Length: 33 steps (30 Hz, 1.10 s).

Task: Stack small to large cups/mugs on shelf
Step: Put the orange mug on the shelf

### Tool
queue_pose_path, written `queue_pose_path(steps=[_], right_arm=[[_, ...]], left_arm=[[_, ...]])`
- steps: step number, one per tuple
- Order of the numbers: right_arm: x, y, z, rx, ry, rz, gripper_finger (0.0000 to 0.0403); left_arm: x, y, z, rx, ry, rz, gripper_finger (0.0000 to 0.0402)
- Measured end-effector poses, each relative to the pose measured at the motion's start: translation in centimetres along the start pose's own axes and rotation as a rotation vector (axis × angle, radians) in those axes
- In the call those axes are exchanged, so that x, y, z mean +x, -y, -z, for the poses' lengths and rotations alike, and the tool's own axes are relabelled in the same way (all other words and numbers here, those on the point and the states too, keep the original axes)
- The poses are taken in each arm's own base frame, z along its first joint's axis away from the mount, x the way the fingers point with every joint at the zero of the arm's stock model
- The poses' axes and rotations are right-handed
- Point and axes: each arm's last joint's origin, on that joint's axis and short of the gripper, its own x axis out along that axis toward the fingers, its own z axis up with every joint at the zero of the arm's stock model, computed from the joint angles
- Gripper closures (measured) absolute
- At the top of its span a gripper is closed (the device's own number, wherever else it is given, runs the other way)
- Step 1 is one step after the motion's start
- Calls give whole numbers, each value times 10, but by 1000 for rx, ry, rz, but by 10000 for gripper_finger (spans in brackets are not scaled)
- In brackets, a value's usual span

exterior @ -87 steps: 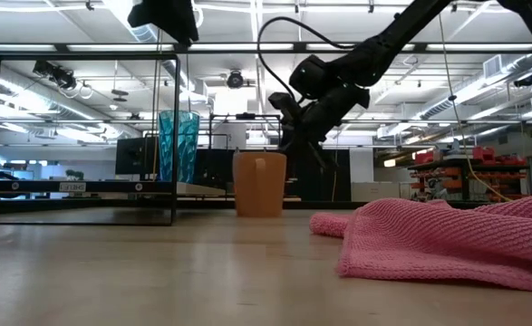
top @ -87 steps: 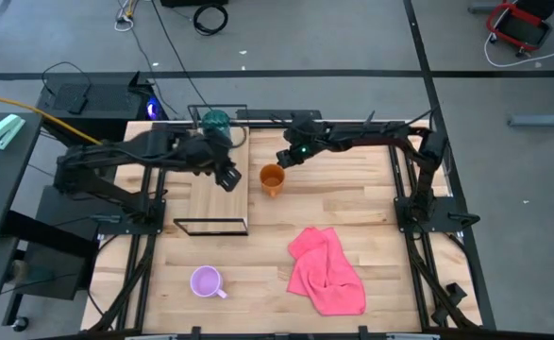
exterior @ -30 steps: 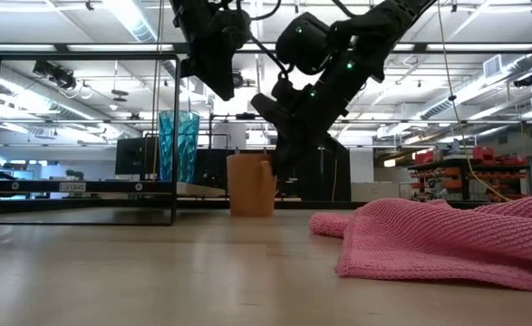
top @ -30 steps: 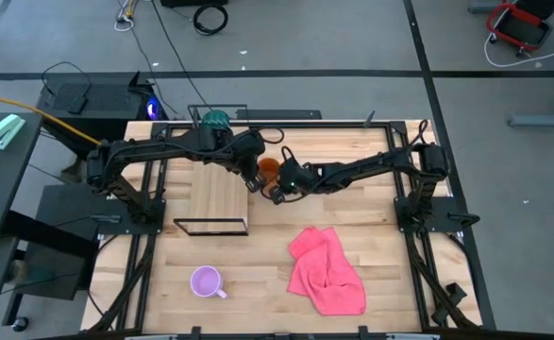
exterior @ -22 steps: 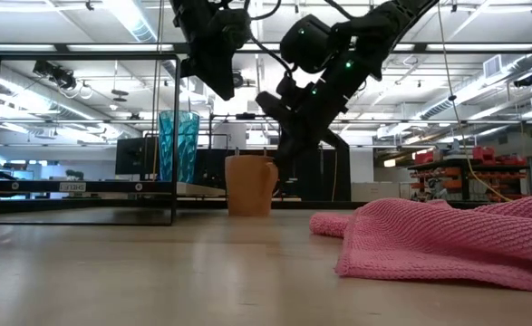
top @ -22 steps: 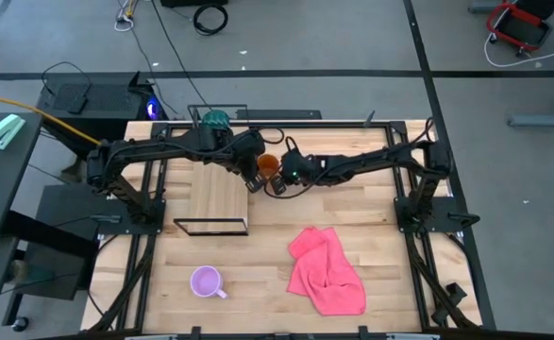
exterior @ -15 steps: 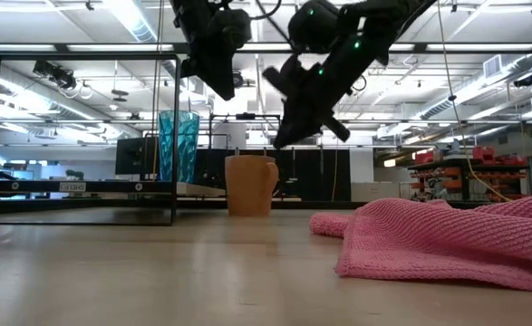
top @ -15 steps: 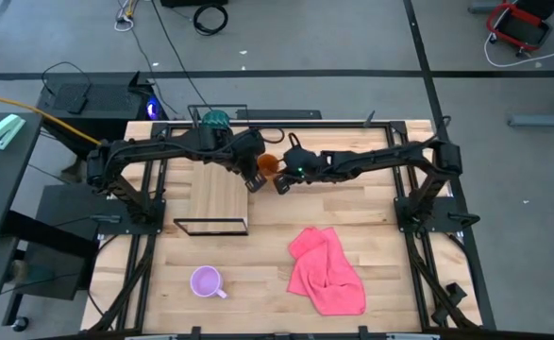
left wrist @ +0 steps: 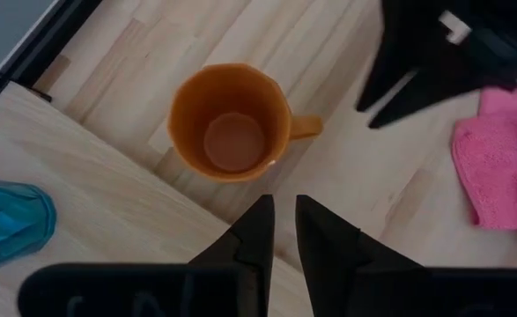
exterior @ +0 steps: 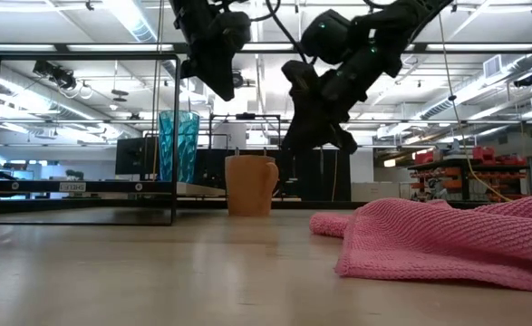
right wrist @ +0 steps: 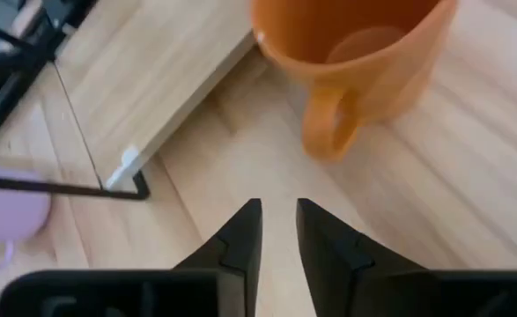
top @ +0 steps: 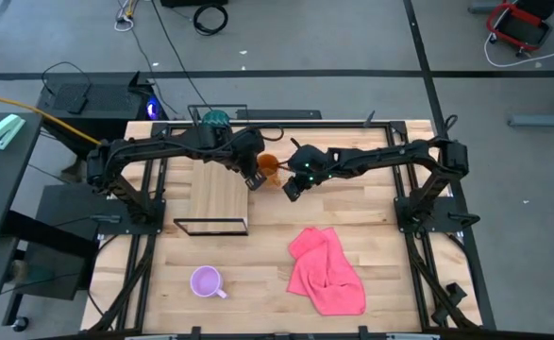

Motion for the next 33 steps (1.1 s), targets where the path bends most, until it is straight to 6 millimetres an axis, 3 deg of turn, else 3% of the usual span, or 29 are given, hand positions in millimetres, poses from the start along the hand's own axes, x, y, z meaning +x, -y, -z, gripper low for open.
queue_pose_path(steps=[15,33], right_arm=[[-8,43,-28,79,-8,-95,313],[-3,34,-23,78,14,-64,313]], left_arm=[[0,1,0,-25,3,4,344],[1,-14,-6,-69,21,-16,329]])
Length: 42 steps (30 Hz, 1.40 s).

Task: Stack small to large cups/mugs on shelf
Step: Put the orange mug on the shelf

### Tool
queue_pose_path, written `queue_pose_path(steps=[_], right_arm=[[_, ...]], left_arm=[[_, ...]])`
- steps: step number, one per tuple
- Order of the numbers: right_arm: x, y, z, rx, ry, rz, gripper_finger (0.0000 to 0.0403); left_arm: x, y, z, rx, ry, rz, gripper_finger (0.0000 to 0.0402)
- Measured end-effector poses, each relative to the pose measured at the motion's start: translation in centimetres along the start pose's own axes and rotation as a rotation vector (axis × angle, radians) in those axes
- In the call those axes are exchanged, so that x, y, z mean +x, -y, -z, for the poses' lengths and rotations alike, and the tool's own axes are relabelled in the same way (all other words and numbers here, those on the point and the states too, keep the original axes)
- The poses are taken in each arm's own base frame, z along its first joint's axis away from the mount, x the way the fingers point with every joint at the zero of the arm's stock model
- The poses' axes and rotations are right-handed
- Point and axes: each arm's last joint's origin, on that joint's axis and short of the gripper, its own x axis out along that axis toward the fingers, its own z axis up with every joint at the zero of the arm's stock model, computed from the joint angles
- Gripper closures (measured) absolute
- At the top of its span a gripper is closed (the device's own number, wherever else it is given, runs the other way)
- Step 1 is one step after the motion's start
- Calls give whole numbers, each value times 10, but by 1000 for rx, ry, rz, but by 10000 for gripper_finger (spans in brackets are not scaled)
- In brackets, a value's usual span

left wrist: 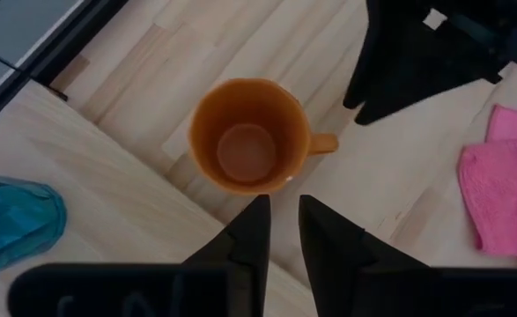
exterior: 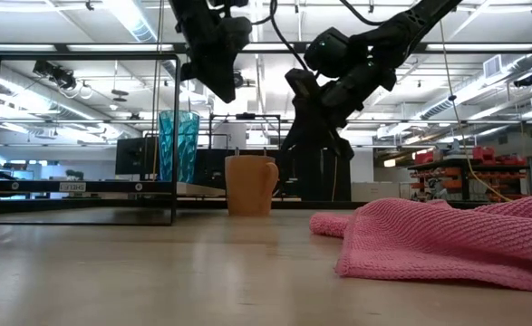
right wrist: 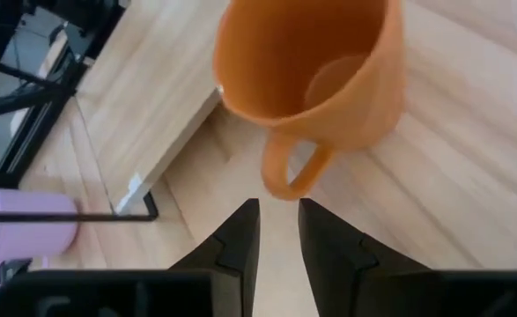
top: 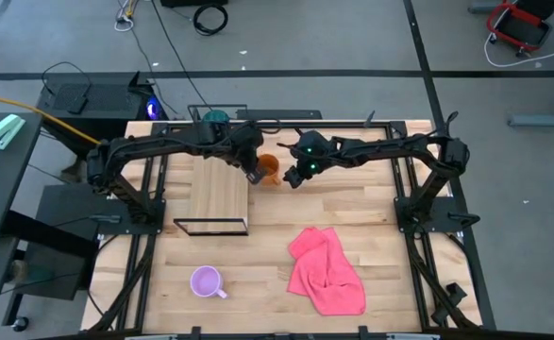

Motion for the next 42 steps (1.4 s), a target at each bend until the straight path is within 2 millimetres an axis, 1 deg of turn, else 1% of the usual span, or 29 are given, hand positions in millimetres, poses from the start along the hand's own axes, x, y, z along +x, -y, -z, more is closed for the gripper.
queue_pose_path(steps=[2,8,17,19,26,30,36,42], right_arm=[[0,1,-1,6,8,10,313],[1,-3,3,3,-6,-1,313],[4,-13,12,-7,-43,-5,313],[5,-14,14,-5,-47,-7,313],[7,-21,20,-21,-65,-17,313],[7,-22,20,-23,-67,-18,313],[7,-22,21,-23,-68,-18,313],[7,-23,22,-26,-73,-18,313]], left_arm=[[3,-2,-2,-8,1,-5,328],[23,-7,-6,-30,-21,-26,332],[63,-25,-10,-95,-117,-95,322],[68,-28,-10,-101,-127,-102,320],[80,-33,-11,-113,-151,-118,318],[80,-35,-12,-114,-138,-116,317],[81,-35,-15,-117,-117,-110,304],[93,-34,-15,-118,-133,-96,299]])
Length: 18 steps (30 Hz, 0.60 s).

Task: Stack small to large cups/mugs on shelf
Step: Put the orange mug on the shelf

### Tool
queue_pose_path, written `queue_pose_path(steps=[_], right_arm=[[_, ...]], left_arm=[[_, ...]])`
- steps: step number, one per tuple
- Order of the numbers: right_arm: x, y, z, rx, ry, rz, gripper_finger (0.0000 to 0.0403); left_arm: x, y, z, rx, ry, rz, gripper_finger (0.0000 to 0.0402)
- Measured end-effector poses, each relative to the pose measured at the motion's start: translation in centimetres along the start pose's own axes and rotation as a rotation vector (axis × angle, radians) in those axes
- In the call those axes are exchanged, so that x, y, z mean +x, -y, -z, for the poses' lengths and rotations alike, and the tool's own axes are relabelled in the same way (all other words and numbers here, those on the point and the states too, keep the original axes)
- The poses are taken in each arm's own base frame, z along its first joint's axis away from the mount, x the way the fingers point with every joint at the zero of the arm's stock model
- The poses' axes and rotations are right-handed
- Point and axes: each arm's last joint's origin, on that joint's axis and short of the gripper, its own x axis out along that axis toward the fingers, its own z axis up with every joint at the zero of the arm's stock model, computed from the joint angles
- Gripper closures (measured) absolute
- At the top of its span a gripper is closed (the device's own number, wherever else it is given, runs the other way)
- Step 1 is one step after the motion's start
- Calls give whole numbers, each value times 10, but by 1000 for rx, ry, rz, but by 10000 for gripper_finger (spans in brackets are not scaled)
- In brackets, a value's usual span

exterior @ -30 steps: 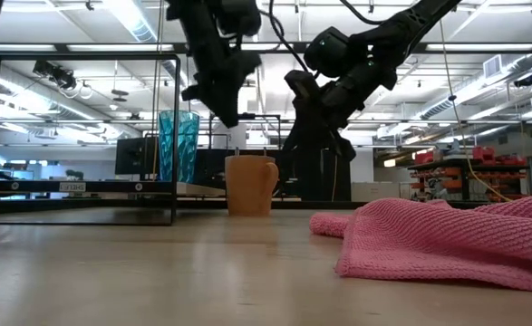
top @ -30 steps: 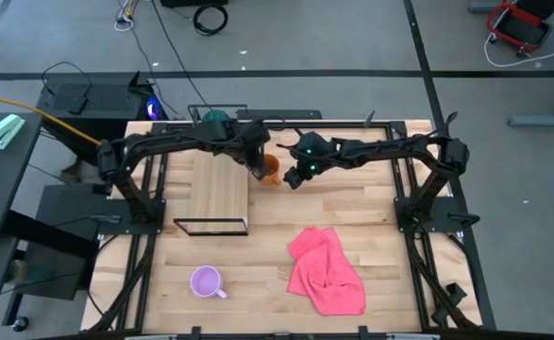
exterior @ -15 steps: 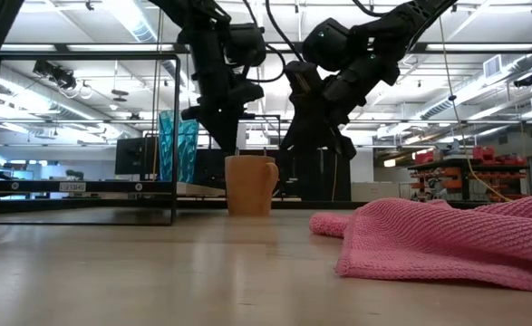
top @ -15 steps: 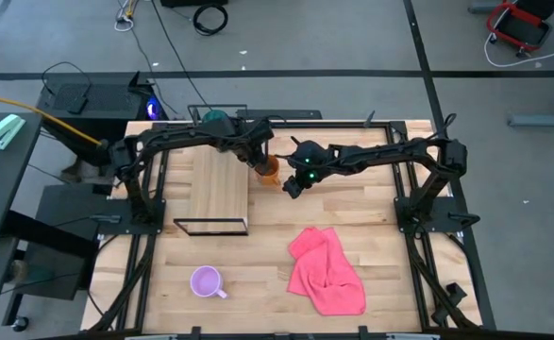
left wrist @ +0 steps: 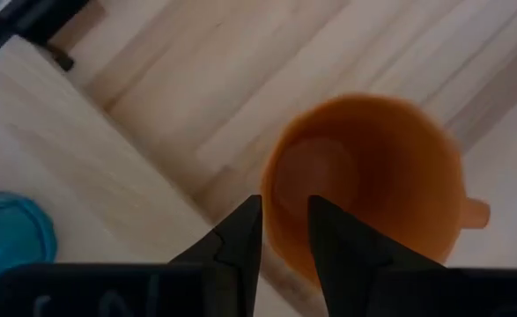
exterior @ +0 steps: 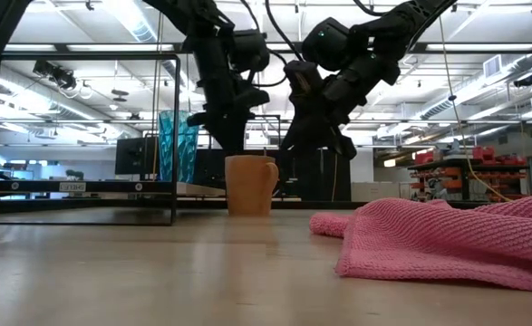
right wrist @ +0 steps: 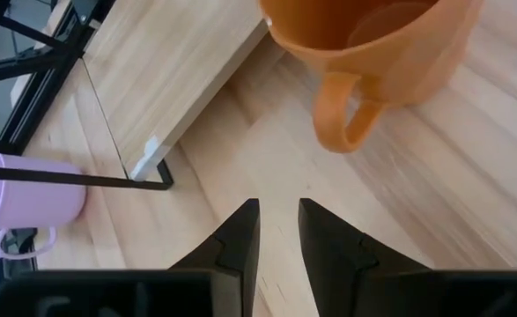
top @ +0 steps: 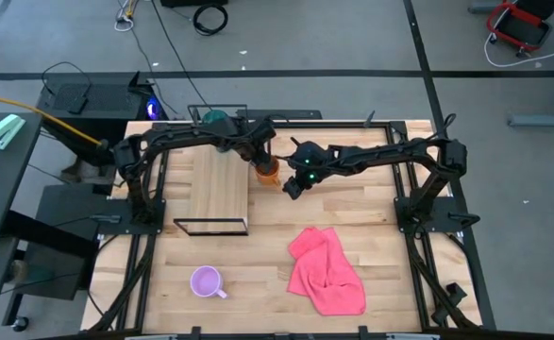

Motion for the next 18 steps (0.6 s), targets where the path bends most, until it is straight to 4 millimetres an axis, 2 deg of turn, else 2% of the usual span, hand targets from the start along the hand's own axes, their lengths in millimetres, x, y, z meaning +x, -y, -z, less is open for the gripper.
queue_pose_path(steps=[18], right_arm=[[2,-7,6,-10,-17,-9,313]], left_arm=[[25,-5,0,-8,-66,-19,304]])
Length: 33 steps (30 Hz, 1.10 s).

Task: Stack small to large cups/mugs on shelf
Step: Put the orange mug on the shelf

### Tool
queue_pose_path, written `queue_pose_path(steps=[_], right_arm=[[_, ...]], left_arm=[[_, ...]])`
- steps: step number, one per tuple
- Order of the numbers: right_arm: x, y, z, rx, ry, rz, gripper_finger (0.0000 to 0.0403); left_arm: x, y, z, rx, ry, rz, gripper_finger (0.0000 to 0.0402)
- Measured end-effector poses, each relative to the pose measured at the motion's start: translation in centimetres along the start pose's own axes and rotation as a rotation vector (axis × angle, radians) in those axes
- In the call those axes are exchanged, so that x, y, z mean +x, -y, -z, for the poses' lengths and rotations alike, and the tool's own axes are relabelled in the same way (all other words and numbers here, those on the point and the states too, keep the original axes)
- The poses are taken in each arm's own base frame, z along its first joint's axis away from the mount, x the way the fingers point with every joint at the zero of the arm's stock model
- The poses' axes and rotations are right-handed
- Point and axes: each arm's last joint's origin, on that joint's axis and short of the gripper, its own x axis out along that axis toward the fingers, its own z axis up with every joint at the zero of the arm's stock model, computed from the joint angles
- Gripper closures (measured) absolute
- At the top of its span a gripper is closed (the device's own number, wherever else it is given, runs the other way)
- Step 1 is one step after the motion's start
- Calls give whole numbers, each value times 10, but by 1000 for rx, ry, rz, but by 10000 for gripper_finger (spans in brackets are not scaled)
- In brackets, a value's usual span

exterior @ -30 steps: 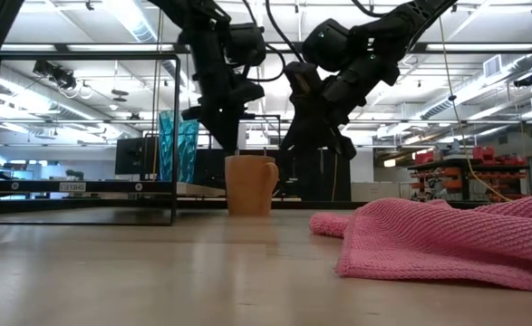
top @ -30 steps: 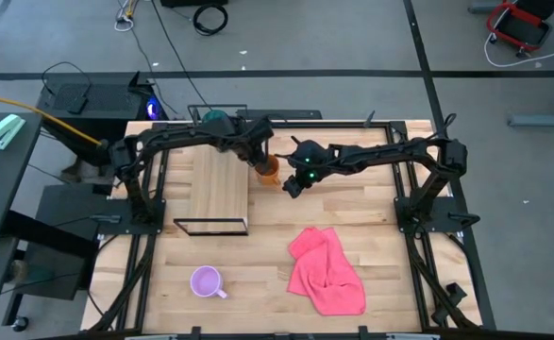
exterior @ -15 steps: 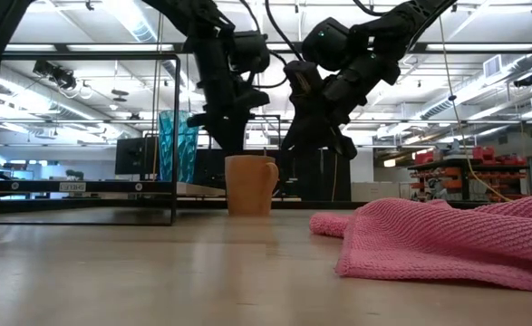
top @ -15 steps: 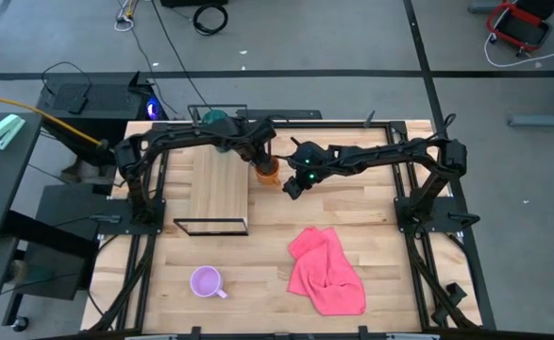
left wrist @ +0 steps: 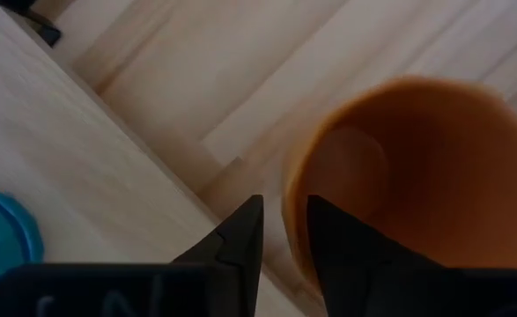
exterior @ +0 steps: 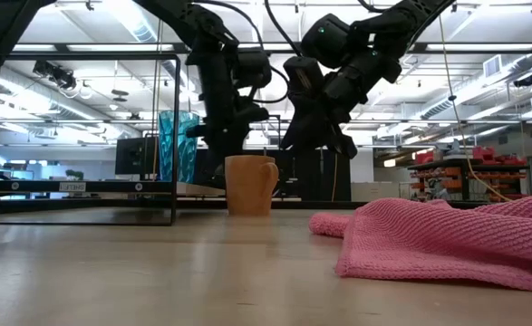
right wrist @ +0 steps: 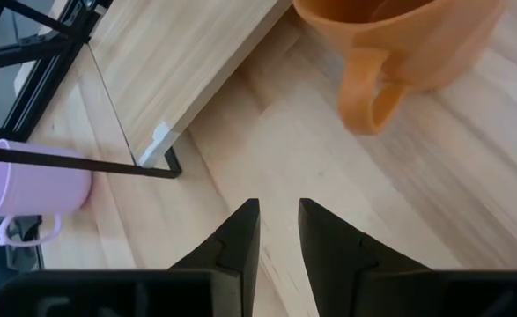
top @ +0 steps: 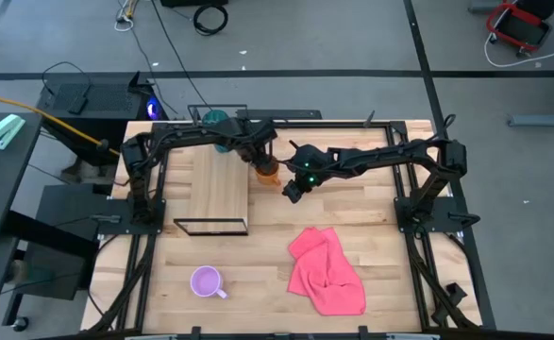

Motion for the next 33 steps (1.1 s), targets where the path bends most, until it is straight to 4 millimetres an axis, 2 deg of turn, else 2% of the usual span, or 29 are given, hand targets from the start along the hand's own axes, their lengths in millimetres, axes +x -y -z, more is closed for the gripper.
queue_pose_path(steps=[6,14,19,22,27,33], right_arm=[[0,-3,2,-6,-17,-16,313],[-1,-14,11,-33,-40,-36,313],[1,-22,19,-32,-70,-42,313],[-4,-30,23,-45,-81,-63,314],[-33,-49,36,-92,-105,-84,323],[-86,-73,54,-173,-16,-65,336]], left_arm=[[0,-1,-1,-4,0,0,324],[0,-5,-3,-19,8,8,384],[0,-5,-3,-21,7,14,386],[0,-5,-3,-37,3,22,383],[-8,-1,-5,-72,-18,59,385],[-42,16,-17,-70,15,92,385]])
